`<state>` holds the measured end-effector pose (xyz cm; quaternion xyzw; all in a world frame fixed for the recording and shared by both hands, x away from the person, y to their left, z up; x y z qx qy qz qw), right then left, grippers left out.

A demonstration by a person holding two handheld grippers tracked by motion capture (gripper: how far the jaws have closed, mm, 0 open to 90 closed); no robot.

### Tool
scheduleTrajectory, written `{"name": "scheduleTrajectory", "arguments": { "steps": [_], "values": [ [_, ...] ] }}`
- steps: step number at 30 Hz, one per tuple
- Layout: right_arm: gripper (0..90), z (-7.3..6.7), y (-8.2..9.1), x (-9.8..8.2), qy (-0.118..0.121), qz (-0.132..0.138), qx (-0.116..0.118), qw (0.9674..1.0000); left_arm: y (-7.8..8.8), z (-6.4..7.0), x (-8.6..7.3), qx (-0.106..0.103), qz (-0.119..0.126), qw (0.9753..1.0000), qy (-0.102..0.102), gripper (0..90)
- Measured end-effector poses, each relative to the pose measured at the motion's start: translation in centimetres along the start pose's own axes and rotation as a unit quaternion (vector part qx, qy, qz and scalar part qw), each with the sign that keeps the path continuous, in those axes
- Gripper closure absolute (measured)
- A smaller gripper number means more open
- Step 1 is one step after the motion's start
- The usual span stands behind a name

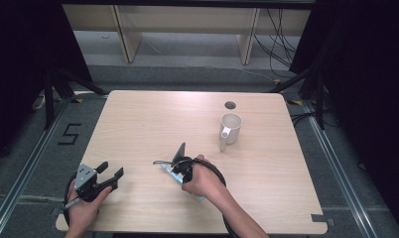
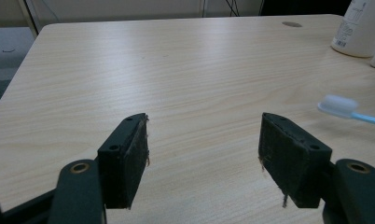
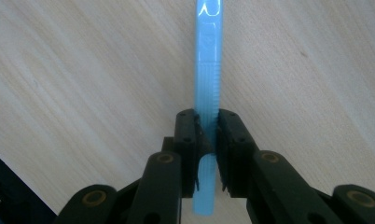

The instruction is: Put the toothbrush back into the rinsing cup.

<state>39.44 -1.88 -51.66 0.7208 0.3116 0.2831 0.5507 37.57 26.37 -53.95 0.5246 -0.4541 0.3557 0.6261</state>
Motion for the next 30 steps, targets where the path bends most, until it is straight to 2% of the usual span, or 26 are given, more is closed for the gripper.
{"name": "scheduleTrajectory", "arguments": {
  "steps": [4, 5, 7, 13, 15, 16, 20, 21, 22, 24, 26, 27, 30],
  "values": [
    [79.3, -0.1, 0.3, 0.0, 0.0, 0.008, -0.002, 1.0, 0.0, 0.0, 0.0, 0.0, 0.0, 1.0, 0.0, 32.7],
    [79.3, -0.2, 0.3, -0.1, -0.004, 0.008, 0.006, 0.9999, 0.0, 0.0, 0.0, 0.0, 0.0, 1.0, 0.0, 32.7],
    [79.3, -0.2, 0.5, -0.1, -0.004, 0.014, 0.005, 0.9999, 0.0, 0.0, 0.0, 0.0, 0.0, 1.0, 0.001, 32.6],
    [79.3, 0.3, 0.9, -0.3, 0.007, 0.038, 0.005, 0.9993, 0.0, 0.0, 0.0, 0.0, -0.001, 1.0, 0.0, 32.6],
    [79.3, 0.3, 1.0, -0.4, 0.005, 0.04, 0.006, 0.9992, 0.0, 0.0, 0.0, 0.0, 0.0, 1.0, 0.0, 32.7],
    [79.3, 0.3, 1.2, -0.6, -0.006, 0.04, 0.007, 0.9991, 0.0, 0.0, 0.0, 0.0, 0.0, 1.0, 0.0, 32.7],
    [79.3, 0.6, 1.4, -0.6, 0.01, 0.059, 0.006, 0.9982, 0.0, 0.0, 0.0, 0.001, -0.001, 1.0, 0.0, 32.7],
    [79.3, 0.4, 1.5, -0.7, -0.006, 0.059, 0.007, 0.9982, 0.0, 0.0, 0.0, 0.001, -0.001, 1.0, 0.0, 32.7],
    [79.3, 0.7, 1.5, -0.7, 0.012, 0.064, 0.003, 0.9979, 0.0, 0.0, 0.0, 0.0, 0.001, 1.0, 0.0, 32.7],
    [79.3, 0.6, 1.6, -0.7, 0.007, 0.065, 0.004, 0.9978, -0.1, 0.0, 0.0, -0.002, 0.004, 1.0, 0.001, 32.7],
    [79.3, 0.8, 1.9, -0.8, 0.012, 0.075, 0.001, 0.9971, -0.1, 0.0, 0.0, -0.002, 0.004, 1.0, 0.001, 32.7],
    [79.3, 0.6, 2.0, -0.8, 0.001, 0.078, 0.002, 0.9969, -0.1, 0.0, 0.0, -0.002, 0.004, 1.0, 0.001, 32.7],
    [79.3, 0.8, 2.2, -0.8, 0.004, 0.09, 0.005, 0.9959, -0.1, 0.0, 0.0, -0.002, 0.004, 1.0, 0.001, 32.7]
  ]
}}
Point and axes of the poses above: each handheld gripper's, and its own axes: y roughly backward along the jaws, x roughly out of its top, z roughly to its right, the point moved 5 cm from there along -y, roughly forward along the jaws, and after that the axes turned 10 degrees about x, right-handed, at the moved point
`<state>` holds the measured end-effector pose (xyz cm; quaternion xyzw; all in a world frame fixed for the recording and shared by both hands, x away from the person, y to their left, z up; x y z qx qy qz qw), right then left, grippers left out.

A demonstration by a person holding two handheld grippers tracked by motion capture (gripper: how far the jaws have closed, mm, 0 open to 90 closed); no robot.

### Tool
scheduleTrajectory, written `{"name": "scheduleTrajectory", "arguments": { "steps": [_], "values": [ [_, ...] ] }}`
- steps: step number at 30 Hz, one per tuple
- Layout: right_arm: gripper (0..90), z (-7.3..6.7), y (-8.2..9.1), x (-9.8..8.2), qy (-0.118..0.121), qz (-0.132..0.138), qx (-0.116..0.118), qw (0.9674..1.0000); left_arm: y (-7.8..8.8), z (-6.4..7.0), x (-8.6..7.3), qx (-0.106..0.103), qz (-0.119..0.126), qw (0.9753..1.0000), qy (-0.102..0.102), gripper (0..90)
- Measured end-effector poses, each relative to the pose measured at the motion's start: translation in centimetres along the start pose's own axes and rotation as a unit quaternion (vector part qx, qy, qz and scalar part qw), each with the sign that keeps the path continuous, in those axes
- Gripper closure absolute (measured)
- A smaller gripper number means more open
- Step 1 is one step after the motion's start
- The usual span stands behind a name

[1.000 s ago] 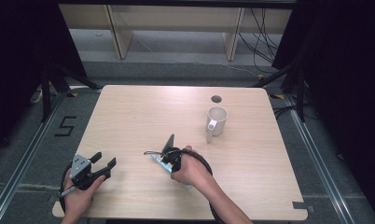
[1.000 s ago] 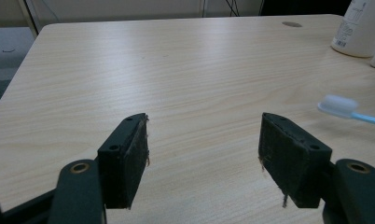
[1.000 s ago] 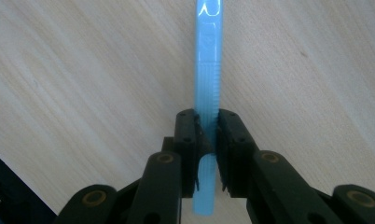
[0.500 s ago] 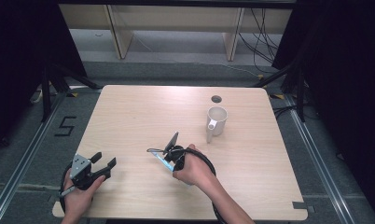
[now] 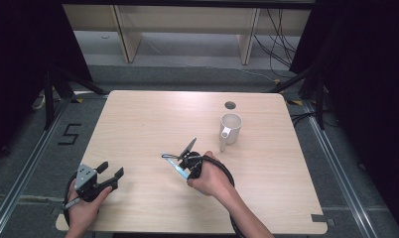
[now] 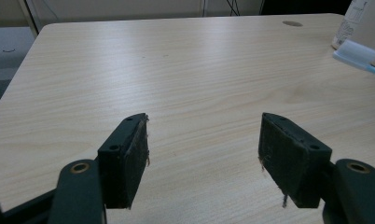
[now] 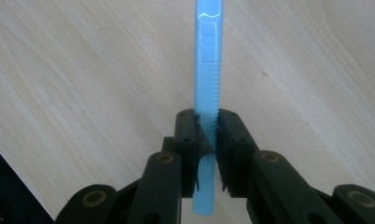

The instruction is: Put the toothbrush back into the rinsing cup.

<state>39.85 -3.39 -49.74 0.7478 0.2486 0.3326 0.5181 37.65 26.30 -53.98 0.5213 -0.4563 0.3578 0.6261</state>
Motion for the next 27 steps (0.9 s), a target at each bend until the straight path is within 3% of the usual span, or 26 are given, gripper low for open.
{"name": "scheduleTrajectory", "arguments": {
  "steps": [10, 15, 16, 19, 21, 22, 27],
  "values": [
    [79.3, 0.4, 0.4, 0.1, 0.008, 0.028, -0.002, 0.9996, 0.0, 0.0, 0.0, 0.0, 0.0, 1.0, 0.0, 32.7],
    [79.3, 0.5, 0.8, 0.1, 0.004, 0.045, -0.004, 0.999, 0.1, 0.0, 0.0, 0.003, -0.005, 1.0, -0.001, 32.7],
    [79.3, 0.4, 0.8, 0.1, -0.006, 0.051, -0.004, 0.9987, 0.1, 0.0, 0.0, 0.003, -0.004, 1.0, -0.001, 32.7],
    [79.3, 0.7, 0.9, 0.2, 0.01, 0.055, -0.006, 0.9984, 0.1, 0.0, 0.0, 0.003, -0.005, 1.0, -0.001, 32.7],
    [79.2, 0.5, 0.9, 0.2, 0.001, 0.065, -0.005, 0.9978, 0.1, 0.0, 0.0, 0.003, -0.005, 1.0, -0.001, 32.7],
    [79.3, 0.6, 1.0, 0.3, 0.012, 0.07, -0.004, 0.9975, 0.1, 0.0, 0.0, 0.003, -0.004, 1.0, -0.001, 32.7],
    [79.3, 0.6, 1.1, 0.3, 0.017, 0.085, -0.003, 0.9962, 0.1, 0.0, 0.0, 0.003, -0.004, 1.0, 0.0, 32.7]
  ]
}}
Point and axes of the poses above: each handheld gripper's, and its own axes: y roughly backward along the jaws, x roughly out of its top, z roughly to its right, the point moved 5 cm from there along -y, roughly forward along the jaws, and after that the axes turned 10 degrees about x, right-handed, at the moved point
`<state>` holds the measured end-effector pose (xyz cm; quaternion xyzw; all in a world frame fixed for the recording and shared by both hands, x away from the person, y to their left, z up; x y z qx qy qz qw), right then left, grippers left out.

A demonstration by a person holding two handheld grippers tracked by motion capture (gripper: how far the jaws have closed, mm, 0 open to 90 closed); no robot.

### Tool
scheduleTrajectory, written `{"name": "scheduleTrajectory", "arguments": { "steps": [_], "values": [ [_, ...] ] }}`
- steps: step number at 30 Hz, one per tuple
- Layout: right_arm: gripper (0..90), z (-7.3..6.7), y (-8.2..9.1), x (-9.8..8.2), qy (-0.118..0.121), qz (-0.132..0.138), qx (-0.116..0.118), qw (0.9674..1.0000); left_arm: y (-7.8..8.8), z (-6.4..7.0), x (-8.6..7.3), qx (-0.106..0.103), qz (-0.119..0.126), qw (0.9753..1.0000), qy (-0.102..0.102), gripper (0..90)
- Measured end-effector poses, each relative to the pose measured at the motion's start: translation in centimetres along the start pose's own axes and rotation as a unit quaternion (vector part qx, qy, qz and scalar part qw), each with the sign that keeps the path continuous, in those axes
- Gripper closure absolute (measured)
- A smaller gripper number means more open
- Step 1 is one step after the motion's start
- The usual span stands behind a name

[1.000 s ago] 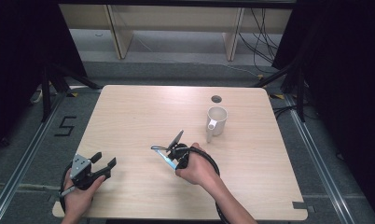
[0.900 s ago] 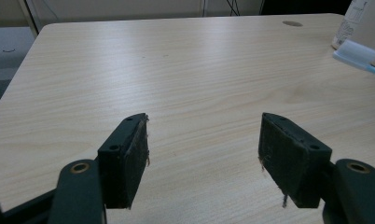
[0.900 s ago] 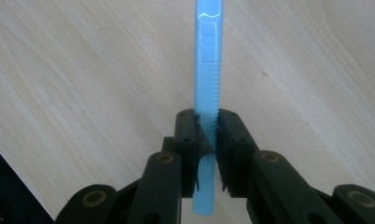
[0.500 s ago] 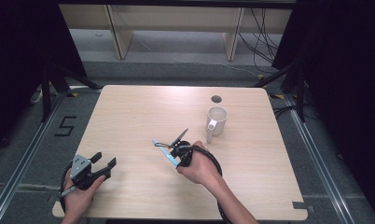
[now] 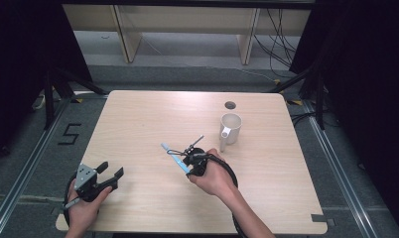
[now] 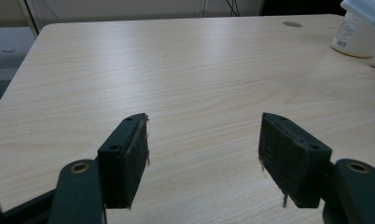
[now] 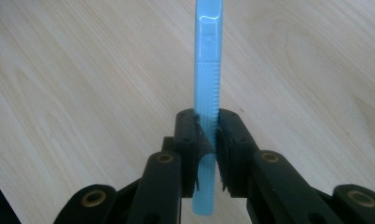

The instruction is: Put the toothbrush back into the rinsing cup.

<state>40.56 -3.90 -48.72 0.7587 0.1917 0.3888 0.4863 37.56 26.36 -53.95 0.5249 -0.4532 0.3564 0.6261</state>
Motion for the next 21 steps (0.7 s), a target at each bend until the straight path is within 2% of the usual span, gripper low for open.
{"name": "scheduleTrajectory", "arguments": {
  "steps": [1, 10, 11, 12, 13, 14, 16, 17, 19, 20, 21],
  "values": [
    [79.3, -0.07, 0.08, -0.01, -0.004, 0.004, 0.001, 1.0, 0.0, 0.0, 0.0, 0.0, 0.0, 1.0, 0.0, 32.7],
    [79.3, 0.15, 0.5, 0.32, 0.006, 0.038, -0.005, 0.9992, 0.0, 0.0, 0.0, 0.0, 0.0, 1.0, 0.0, 32.7],
    [79.3, -0.14, 0.6, 0.22, -0.019, 0.036, -0.003, 0.9992, 0.0, 0.0, 0.0, 0.0, 0.0, 1.0, 0.0, 32.7],
    [79.3, -0.1, 0.65, 0.24, -0.018, 0.039, -0.006, 0.9991, 0.0, 0.0, 0.0, -0.001, 0.0, 1.0, 0.0, 32.7],
    [79.2, 0.11, 0.64, 0.42, -0.001, 0.055, -0.006, 0.9985, 0.0, 0.0, 0.0, 0.0, 0.0, 1.0, 0.0, 32.7],
    [79.3, -0.15, 0.71, 0.33, -0.02, 0.053, -0.003, 0.9984, 0.0, 0.0, 0.0, -0.001, 0.0, 1.0, 0.0, 32.6],
    [79.3, -0.18, 0.77, 0.39, -0.016, 0.062, 0.0, 0.998, 0.0, 0.0, 0.0, -0.001, 0.001, 1.0, 0.0, 32.7],
    [79.3, 0.15, 0.79, 0.52, 0.0, 0.072, -0.009, 0.9974, 0.0, 0.0, 0.0, -0.001, 0.001, 1.0, 0.0, 32.6],
    [79.2, 0.24, 0.84, 0.57, 0.005, 0.077, -0.009, 0.997, 0.0, -0.01, 0.0, -0.001, 0.001, 1.0, 0.001, 32.7],
    [79.3, 0.02, 0.98, 0.47, -0.014, 0.077, -0.008, 0.9969, 0.0, 0.0, 0.0, 0.0, 0.001, 1.0, 0.0, 32.7],
    [79.3, 0.17, 0.99, 0.59, -0.001, 0.087, -0.011, 0.9961, 0.0, 0.0, 0.0, 0.0, 0.001, 1.0, 0.0, 32.6]
  ]
}}
Point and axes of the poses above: each handheld gripper's, and its own axes: y roughly backward along the jaws, x roughly out of its top, z roughly to its right, the point moved 5 cm from there along -y, roughly forward along the jaws, and after that the axes turned 10 degrees about x, right-handed, at the moved point
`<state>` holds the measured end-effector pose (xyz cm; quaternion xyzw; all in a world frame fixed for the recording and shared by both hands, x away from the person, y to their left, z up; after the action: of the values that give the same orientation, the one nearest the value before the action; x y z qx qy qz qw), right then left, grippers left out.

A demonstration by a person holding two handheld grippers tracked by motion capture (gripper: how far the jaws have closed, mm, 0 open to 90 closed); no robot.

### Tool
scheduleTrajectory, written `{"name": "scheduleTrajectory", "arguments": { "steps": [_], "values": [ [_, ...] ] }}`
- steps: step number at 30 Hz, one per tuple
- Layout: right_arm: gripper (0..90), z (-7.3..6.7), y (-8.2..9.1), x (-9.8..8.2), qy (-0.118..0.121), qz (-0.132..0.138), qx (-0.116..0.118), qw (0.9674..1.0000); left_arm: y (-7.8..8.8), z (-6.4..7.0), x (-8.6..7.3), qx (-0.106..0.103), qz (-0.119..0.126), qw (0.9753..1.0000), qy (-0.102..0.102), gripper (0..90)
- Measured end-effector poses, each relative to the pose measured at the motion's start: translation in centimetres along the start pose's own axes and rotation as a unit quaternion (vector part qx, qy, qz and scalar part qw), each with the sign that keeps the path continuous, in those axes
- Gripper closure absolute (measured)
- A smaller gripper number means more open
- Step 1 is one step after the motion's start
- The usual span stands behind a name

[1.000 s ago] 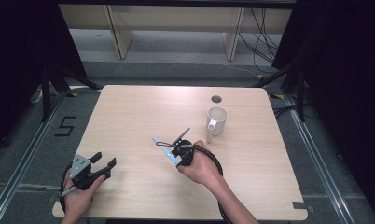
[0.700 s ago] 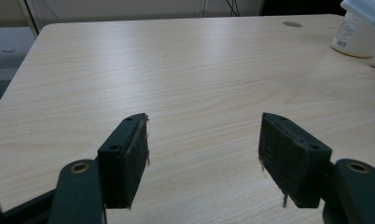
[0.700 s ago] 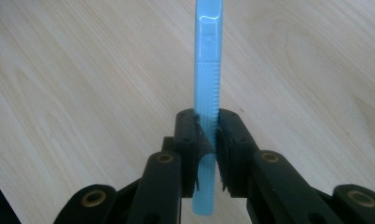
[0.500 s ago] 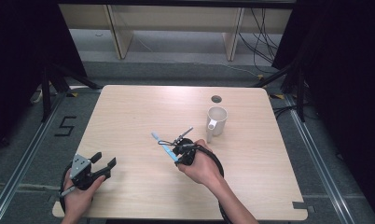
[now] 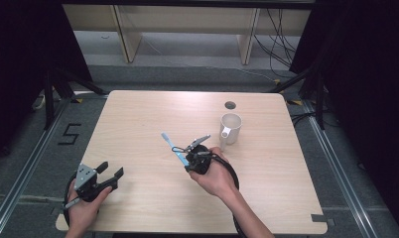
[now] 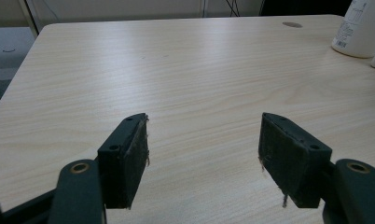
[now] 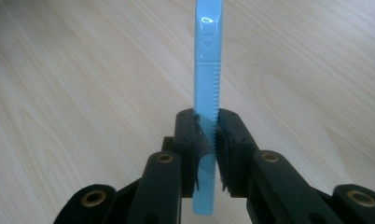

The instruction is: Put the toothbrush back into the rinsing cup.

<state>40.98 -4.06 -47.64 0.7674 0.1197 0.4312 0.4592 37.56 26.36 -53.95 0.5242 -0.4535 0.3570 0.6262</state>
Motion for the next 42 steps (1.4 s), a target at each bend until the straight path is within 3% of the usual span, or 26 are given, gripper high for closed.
{"name": "scheduleTrajectory", "arguments": {
  "steps": [16, 17, 19, 20, 23, 25, 33, 38, 39, 42],
  "values": [
    [79.3, 0.3, 0.7, 0.5, 0.0, 0.067, -0.012, 0.9977, 0.0, 0.0, 0.0, 0.0, 0.0, 1.0, 0.0, 32.6],
    [79.3, 0.3, 0.9, 0.6, 0.011, 0.067, -0.007, 0.9977, 0.0, 0.0, 0.0, 0.0, 0.0, 1.0, 0.0, 32.6],
    [79.2, 0.4, 1.0, 0.6, 0.01, 0.072, -0.008, 0.9973, 0.0, 0.0, 0.0, 0.0, 0.001, 1.0, 0.0, 32.6],
    [79.3, 0.2, 0.9, 0.6, -0.008, 0.084, -0.006, 0.9965, 0.0, 0.0, 0.0, -0.001, 0.002, 1.0, 0.0, 32.6],
    [79.3, 0.6, 1.2, 0.6, 0.013, 0.083, -0.014, 0.9963, 0.0, 0.0, 0.0, -0.001, 0.002, 1.0, -0.001, 32.6],
    [79.3, 0.5, 1.3, 0.7, 0.0, 0.096, -0.013, 0.9953, 0.0, 0.0, 0.0, 0.0, 0.001, 1.0, -0.001, 32.6],
    [79.3, 0.6, 1.6, 0.7, -0.003, 0.102, -0.02, 0.9946, 0.0, 0.0, 0.0, -0.001, 0.001, 1.0, 0.0, 32.6],
    [79.3, 0.7, 1.8, 0.8, -0.001, 0.108, -0.02, 0.9939, 0.0, 0.0, 0.0, 0.0, 0.001, 1.0, 0.0, 32.6],
    [79.3, 0.9, 1.8, 0.9, 0.014, 0.114, -0.021, 0.9932, 0.0, 0.0, 0.0, -0.001, 0.002, 1.0, 0.0, 32.6],
    [79.3, 0.8, 2.0, 0.8, -0.005, 0.121, -0.023, 0.9924, 0.0, 0.0, 0.0, -0.001, 0.001, 1.0, 0.0, 32.6]
  ]
}}
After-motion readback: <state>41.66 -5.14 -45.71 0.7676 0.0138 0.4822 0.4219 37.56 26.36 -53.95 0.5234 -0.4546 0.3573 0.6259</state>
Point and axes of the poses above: each handheld gripper's, and its own axes: y roughly backward along the jaws, x roughly out of its top, z roughly to its right, the point moved 5 cm from there along -y, roughly forward along the jaws, and after that the axes turned 10 degrees about x, right-handed, at the moved point
